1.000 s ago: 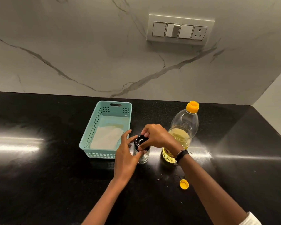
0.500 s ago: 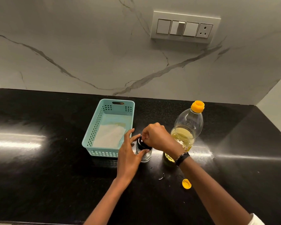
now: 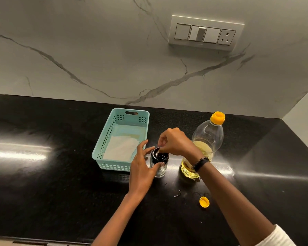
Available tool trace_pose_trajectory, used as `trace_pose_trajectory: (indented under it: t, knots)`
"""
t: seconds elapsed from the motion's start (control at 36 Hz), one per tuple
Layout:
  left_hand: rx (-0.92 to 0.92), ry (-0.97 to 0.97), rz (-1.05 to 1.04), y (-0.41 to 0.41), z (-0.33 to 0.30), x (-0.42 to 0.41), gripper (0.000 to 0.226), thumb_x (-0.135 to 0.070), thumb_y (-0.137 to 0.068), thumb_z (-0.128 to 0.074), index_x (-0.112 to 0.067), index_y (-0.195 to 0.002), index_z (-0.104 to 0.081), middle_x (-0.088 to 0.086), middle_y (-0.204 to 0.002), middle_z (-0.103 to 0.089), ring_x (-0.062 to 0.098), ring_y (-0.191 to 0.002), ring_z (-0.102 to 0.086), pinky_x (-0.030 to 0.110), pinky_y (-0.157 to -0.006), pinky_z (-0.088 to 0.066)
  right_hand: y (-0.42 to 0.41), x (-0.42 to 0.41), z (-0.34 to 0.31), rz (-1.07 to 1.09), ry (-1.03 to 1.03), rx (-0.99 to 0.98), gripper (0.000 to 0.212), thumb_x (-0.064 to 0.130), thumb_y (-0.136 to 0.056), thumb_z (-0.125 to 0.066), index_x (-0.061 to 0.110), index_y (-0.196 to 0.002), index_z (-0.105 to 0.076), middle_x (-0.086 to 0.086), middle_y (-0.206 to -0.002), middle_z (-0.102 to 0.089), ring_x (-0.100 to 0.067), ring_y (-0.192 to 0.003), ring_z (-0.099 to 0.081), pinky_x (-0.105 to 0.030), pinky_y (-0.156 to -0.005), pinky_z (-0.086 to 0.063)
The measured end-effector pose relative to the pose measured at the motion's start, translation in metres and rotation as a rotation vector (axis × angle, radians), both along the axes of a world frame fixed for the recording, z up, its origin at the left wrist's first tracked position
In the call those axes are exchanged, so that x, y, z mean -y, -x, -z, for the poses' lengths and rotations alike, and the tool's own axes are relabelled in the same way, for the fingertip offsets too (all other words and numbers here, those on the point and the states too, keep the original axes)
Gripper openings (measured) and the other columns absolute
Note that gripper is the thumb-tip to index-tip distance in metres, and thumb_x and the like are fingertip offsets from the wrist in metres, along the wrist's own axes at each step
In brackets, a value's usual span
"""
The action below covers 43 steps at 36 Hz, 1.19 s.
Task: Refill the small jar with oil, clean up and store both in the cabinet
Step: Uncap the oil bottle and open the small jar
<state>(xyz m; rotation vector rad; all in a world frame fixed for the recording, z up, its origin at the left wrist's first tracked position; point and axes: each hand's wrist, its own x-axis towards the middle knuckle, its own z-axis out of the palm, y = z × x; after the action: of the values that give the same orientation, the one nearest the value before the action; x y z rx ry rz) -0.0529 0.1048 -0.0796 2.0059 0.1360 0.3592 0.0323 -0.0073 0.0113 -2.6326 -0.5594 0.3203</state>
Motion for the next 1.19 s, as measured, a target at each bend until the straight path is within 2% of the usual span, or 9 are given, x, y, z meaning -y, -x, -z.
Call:
trace_pose_trajectory:
  t: [0.08, 0.25, 0.36, 0.58, 0.75, 0.97, 1.08, 1.14, 1.19]
  knots:
    - [-0.001, 0.007, 0.003, 0.000, 0.001, 0.000, 0.086, -0.021, -0.070, -0.084, -0.037, -0.135, -0.031, -0.013, -0.121, -0.062, 0.002, -0.111, -0.057, 0.019, -0.096, -0.043, 0.002, 0.002, 0.001, -0.025, 0.047, -0.006, 0.033, 0.030, -0.074, -0.079, 0.010, -0.098, -0.068, -0.002, -0.093, -0.065, -0.014, -0.085, -0.060, -0.020, -0.065, -0.045]
    - [0.008, 0.006, -0.004, -0.001, 0.002, 0.001, 0.084, -0.019, -0.071, -0.083, -0.038, -0.134, -0.031, -0.012, -0.119, -0.063, -0.001, -0.106, -0.057, 0.008, -0.091, -0.039, 0.004, 0.000, 0.004, -0.024, 0.055, -0.050, 0.030, 0.021, -0.071, -0.082, 0.009, -0.095, -0.069, -0.005, -0.094, -0.069, -0.014, -0.085, -0.063, -0.025, -0.072, -0.053]
    - [0.011, 0.011, -0.005, -0.001, 0.003, 0.001, 0.084, -0.020, -0.071, -0.083, -0.037, -0.135, -0.032, -0.012, -0.119, -0.063, 0.000, -0.107, -0.058, 0.014, -0.093, -0.042, 0.004, -0.001, 0.003, -0.013, 0.056, -0.058, 0.032, 0.021, -0.069, -0.083, 0.008, -0.095, -0.069, -0.005, -0.094, -0.069, -0.015, -0.086, -0.063, -0.027, -0.075, -0.056]
    - [0.007, 0.003, -0.019, -0.001, 0.002, 0.001, 0.085, -0.020, -0.070, -0.084, -0.036, -0.135, -0.032, -0.019, -0.115, -0.060, -0.012, -0.099, -0.054, -0.001, -0.085, -0.036, 0.000, 0.000, -0.003, 0.021, 0.053, -0.147, 0.049, 0.029, -0.070, -0.083, 0.001, -0.107, -0.066, -0.014, -0.103, -0.067, -0.028, -0.096, -0.062, -0.038, -0.083, -0.051]
    - [0.009, 0.001, -0.025, -0.002, 0.001, 0.002, 0.086, -0.016, -0.068, -0.085, -0.037, -0.133, -0.033, -0.014, -0.118, -0.063, -0.007, -0.100, -0.055, -0.001, -0.085, -0.037, -0.007, 0.004, -0.001, 0.049, -0.042, -0.198, 0.011, 0.015, -0.087, -0.067, 0.013, -0.098, -0.068, 0.008, -0.076, -0.057, -0.012, -0.086, -0.058, -0.018, -0.068, -0.045]
    - [0.030, 0.054, -0.030, 0.003, -0.009, 0.002, 0.084, -0.018, -0.067, -0.085, -0.038, -0.131, -0.034, -0.017, -0.118, -0.061, -0.014, -0.104, -0.054, 0.001, -0.087, -0.040, -0.007, 0.008, 0.001, 0.065, -0.126, -0.161, 0.014, 0.007, -0.088, -0.063, 0.012, -0.099, -0.068, 0.006, -0.080, -0.059, -0.008, -0.080, -0.056, -0.013, -0.065, -0.044]
    - [0.058, 0.217, -0.113, 0.012, -0.026, 0.001, 0.055, -0.027, -0.076, -0.078, -0.026, -0.123, -0.051, -0.017, -0.109, -0.064, -0.007, -0.101, -0.060, 0.009, -0.079, -0.049, 0.001, 0.013, -0.002, 0.108, -0.229, -0.085, 0.012, 0.009, -0.088, -0.064, 0.016, -0.097, -0.067, 0.005, -0.086, -0.063, -0.009, -0.084, -0.061, -0.019, -0.072, -0.049]
    - [0.031, 0.357, -0.170, 0.019, -0.033, 0.002, 0.023, -0.029, -0.085, -0.068, -0.019, -0.106, -0.064, -0.003, -0.094, -0.071, 0.006, -0.085, -0.068, 0.016, -0.068, -0.054, 0.010, 0.017, -0.001, 0.127, -0.313, -0.027, 0.012, 0.009, -0.087, -0.065, 0.016, -0.097, -0.067, 0.004, -0.087, -0.065, -0.009, -0.085, -0.063, -0.023, -0.077, -0.053]
    - [-0.074, 0.524, -0.175, 0.024, -0.039, 0.003, 0.021, -0.029, -0.091, -0.060, -0.011, -0.090, -0.070, 0.007, -0.078, -0.073, 0.013, -0.068, -0.070, 0.021, -0.060, -0.055, 0.021, 0.022, 0.001, 0.141, -0.425, 0.036, 0.013, 0.007, -0.087, -0.066, 0.015, -0.098, -0.067, 0.003, -0.088, -0.067, -0.007, -0.084, -0.064, -0.022, -0.077, -0.055]
